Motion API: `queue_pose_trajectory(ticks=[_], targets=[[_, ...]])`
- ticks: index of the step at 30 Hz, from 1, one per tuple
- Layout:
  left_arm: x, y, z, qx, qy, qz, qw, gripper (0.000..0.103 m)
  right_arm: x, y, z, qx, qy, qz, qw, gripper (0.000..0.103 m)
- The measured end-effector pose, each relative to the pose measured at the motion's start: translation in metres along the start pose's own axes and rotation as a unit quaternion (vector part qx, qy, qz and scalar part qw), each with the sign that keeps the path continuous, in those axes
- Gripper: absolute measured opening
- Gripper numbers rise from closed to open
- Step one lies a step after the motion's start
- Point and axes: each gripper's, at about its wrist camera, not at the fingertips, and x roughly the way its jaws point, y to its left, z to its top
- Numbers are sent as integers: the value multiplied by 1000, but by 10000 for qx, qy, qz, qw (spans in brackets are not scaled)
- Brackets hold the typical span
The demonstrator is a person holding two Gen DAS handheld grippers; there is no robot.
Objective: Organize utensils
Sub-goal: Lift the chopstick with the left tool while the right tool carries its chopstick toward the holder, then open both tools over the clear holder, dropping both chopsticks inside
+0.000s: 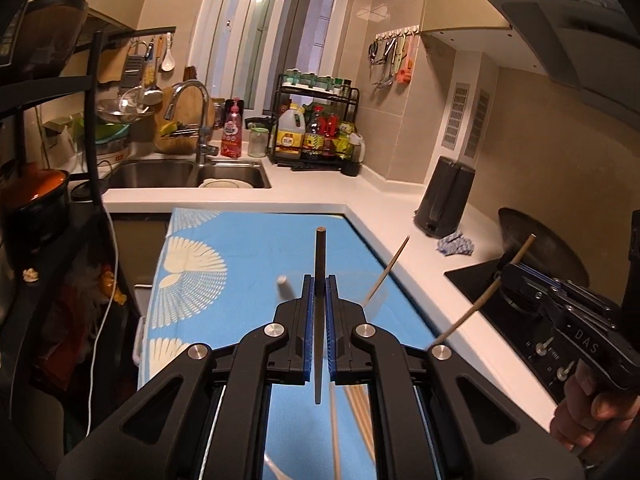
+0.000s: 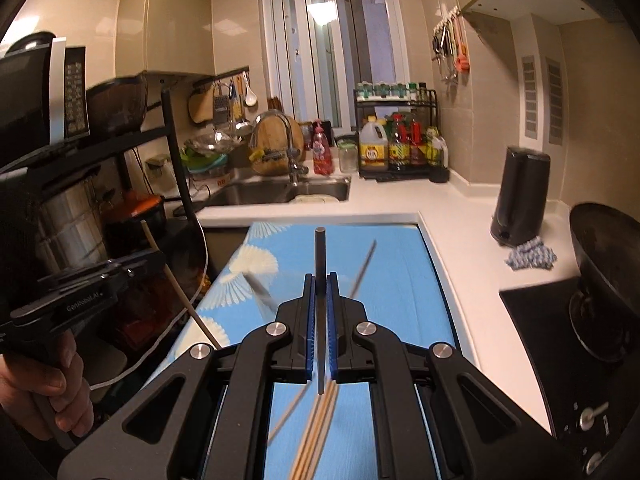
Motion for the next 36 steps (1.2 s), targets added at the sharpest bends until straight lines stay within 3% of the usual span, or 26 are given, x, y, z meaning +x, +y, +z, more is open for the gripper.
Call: queue_pose_trajectory(ticks=[6, 12, 17, 24, 27, 29, 31, 36], targets=[[6, -1, 57, -99, -284, -283, 9991, 5, 6, 4, 58, -41, -496, 104, 9987, 5], [38, 3, 88, -66, -420, -199, 9989, 5, 38, 2, 75, -34, -575, 35, 9983, 5], [86, 13, 84, -85, -59, -95, 9999, 5, 80, -6, 59, 62, -270, -33, 9996, 5], [146, 23, 48, -94, 679, -127, 9976, 5, 126, -16, 22, 217, 391, -20, 9990, 6], [160, 28, 39, -187, 962, -287, 9948, 6, 138, -21, 10, 261, 687, -150, 9972, 15], [157, 31, 38, -189, 944, -221, 9951, 11, 136, -25, 7, 307, 708, -262, 9967, 36], [146, 34, 42, -184, 770, -151, 9967, 34, 127, -27, 8, 278, 649, -384, 9968, 38], [106, 31, 45, -17, 240, 144, 9996, 39, 102, -26, 7, 147, 457, -554, 9973, 38]])
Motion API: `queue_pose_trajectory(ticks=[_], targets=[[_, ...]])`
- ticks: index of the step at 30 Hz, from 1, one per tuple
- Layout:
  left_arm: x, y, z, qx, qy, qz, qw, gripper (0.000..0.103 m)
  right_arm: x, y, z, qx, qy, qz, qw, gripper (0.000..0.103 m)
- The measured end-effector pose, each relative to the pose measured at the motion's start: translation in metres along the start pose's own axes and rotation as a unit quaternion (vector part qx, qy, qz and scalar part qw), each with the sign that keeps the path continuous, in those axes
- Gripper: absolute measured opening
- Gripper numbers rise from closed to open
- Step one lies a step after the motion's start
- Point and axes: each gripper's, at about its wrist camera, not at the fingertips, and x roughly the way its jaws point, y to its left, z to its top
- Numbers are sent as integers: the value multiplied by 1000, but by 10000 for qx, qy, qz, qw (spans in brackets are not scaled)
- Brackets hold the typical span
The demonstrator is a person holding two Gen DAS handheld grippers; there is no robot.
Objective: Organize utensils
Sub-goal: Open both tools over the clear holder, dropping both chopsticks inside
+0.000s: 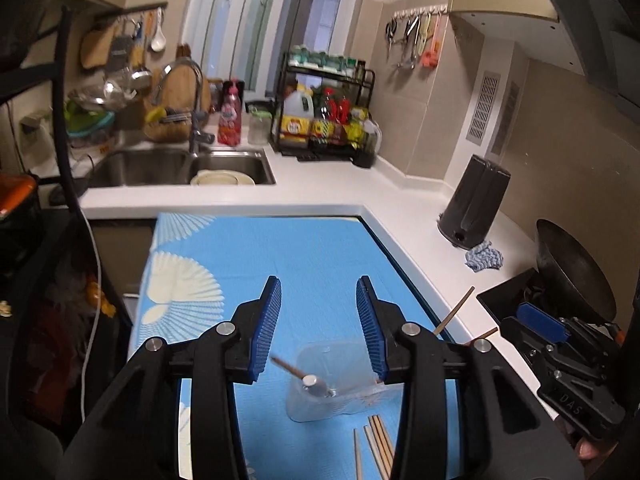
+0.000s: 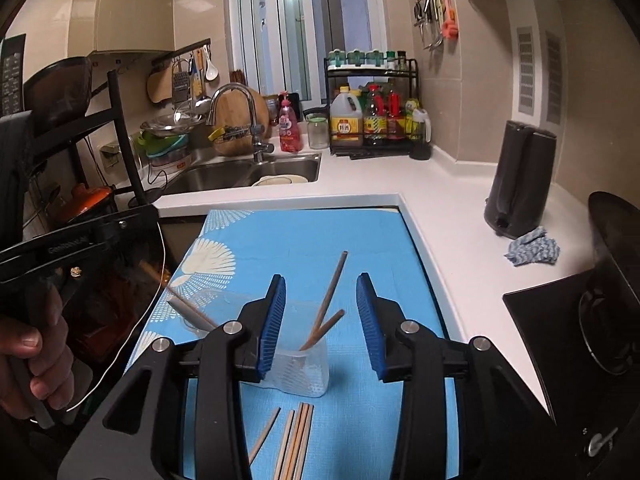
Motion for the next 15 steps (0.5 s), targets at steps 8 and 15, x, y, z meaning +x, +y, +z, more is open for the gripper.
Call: queue_pose_trajectory(ticks=[8, 15], targets=[[-59, -17, -63, 315, -540, 279, 9977, 39, -55, -5, -49, 63, -601, -143, 9981, 38], [-78, -29, -144, 455, -595, 347, 9966, 38, -76, -4, -121, 116, -588, -266, 9978, 38]])
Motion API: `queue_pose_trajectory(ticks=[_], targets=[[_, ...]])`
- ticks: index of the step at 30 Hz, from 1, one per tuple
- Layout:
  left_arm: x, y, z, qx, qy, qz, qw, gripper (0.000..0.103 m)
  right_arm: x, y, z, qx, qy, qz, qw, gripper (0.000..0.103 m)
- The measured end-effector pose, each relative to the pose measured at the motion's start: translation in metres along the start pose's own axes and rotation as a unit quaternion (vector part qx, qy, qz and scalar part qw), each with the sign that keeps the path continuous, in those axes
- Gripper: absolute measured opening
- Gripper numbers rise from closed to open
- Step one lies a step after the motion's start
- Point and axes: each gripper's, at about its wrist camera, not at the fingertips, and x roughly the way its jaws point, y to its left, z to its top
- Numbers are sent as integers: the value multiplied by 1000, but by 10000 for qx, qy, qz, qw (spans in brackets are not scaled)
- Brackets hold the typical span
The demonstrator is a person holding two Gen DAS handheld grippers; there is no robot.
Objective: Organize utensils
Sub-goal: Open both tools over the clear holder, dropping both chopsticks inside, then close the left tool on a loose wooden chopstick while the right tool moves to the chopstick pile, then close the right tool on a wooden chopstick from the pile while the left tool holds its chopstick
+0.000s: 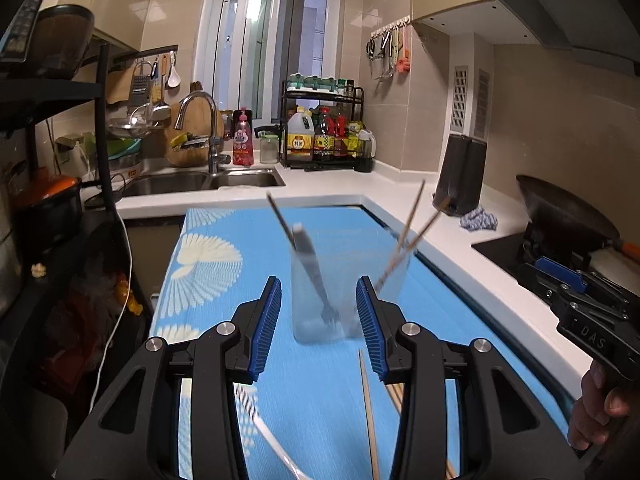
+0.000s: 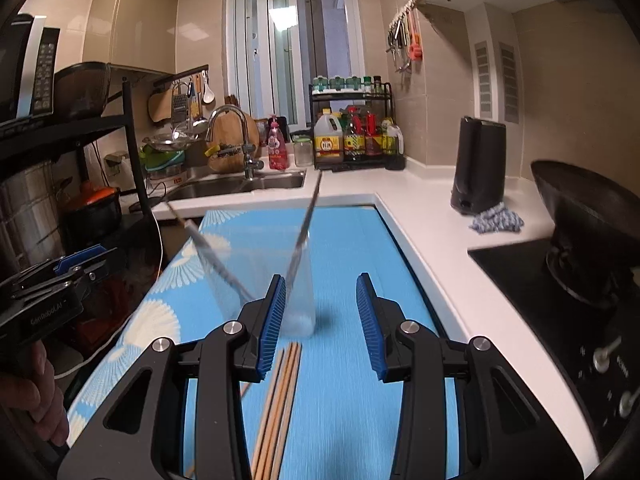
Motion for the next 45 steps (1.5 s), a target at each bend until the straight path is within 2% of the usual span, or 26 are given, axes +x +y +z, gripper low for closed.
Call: queue_pose_trajectory(ticks=[5, 6, 8, 11, 16, 27, 33, 45], targets=[[-4, -4, -47, -59, 189, 104, 9998, 30, -8, -4, -50, 91, 290, 40, 9995, 35], [-4, -4, -55, -58, 222, 126, 9997, 26, -9, -5, -59, 120, 363, 84, 9992, 32], [-6, -4, -72, -107, 302, 151, 9994, 20, -8, -5, -77, 154, 544, 174, 9982, 18], [-10, -2, -100, -237, 474, 222, 9983, 13, -4, -1, -102, 180, 802, 278, 9962, 8], [-9, -11, -135, -139, 879, 140, 9959, 12, 8, 6, -129, 253, 1238, 457, 9909, 9], [0, -36, -158, 50, 1206, -338, 9921, 12, 32, 24, -155, 106, 1862, 629, 9804, 11], [2, -46, -166, 184, 1304, -401, 9905, 12, 31, 26, -155, 63, 1861, 624, 9805, 12], [8, -48, -167, 275, 1377, -237, 9898, 13, 31, 33, -155, -136, 1916, 555, 9798, 14]])
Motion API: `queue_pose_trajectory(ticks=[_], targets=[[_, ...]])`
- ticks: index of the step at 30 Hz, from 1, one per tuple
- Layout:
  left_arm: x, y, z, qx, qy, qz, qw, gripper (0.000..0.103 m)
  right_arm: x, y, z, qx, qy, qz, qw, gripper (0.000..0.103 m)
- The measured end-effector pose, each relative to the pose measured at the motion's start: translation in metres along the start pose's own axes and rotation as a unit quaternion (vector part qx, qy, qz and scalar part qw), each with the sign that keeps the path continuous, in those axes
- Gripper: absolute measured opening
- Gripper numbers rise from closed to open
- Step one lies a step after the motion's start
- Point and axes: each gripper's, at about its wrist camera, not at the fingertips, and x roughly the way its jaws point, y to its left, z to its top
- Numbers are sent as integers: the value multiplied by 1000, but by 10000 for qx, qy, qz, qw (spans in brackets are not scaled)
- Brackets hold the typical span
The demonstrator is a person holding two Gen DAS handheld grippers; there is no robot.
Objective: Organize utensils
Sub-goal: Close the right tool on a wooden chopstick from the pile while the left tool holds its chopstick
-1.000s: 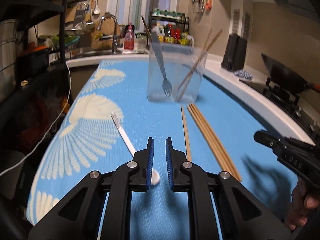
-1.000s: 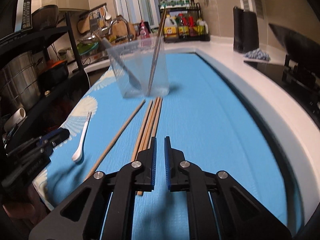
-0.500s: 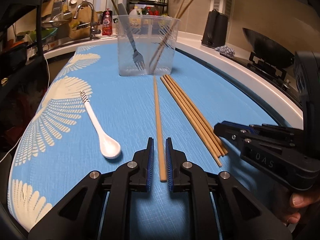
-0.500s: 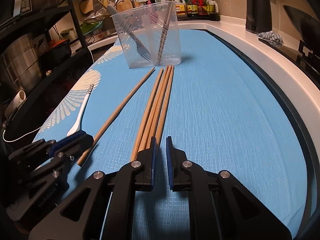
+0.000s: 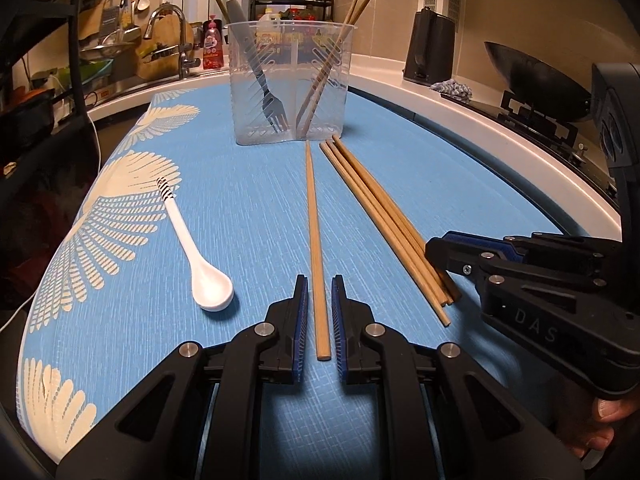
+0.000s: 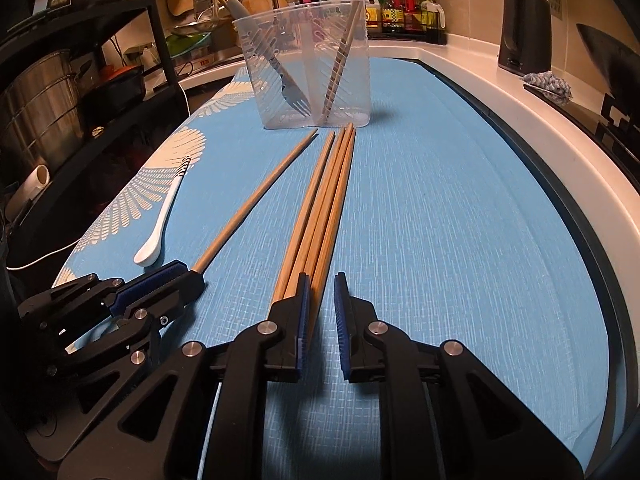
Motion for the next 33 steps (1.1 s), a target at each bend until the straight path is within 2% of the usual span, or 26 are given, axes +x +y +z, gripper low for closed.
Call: queue_pose_trajectory(ticks=[13, 15, 17, 23, 28, 33], targets=[[6, -6, 1, 79, -40, 167, 9998, 13, 0, 4, -1, -123, 26, -179, 9998, 14], [6, -5, 2, 58, -37, 157, 9999, 12, -1, 3, -1, -115, 23, -166, 9998, 12], [6, -4, 2, 40, -34, 167, 9998, 7, -1, 2, -1, -106, 24, -142, 9998, 4], [3, 4, 3, -73, -49, 282, 9996, 7, -4, -10, 0, 69, -15, -249, 9997, 2], [2, 19, 2, -350, -37, 501, 9981, 7, -4, -28, 2, 232, -31, -406, 9989, 3], [3, 23, 2, -457, -26, 514, 9976, 7, -2, -36, 0, 315, -18, -401, 9987, 7]])
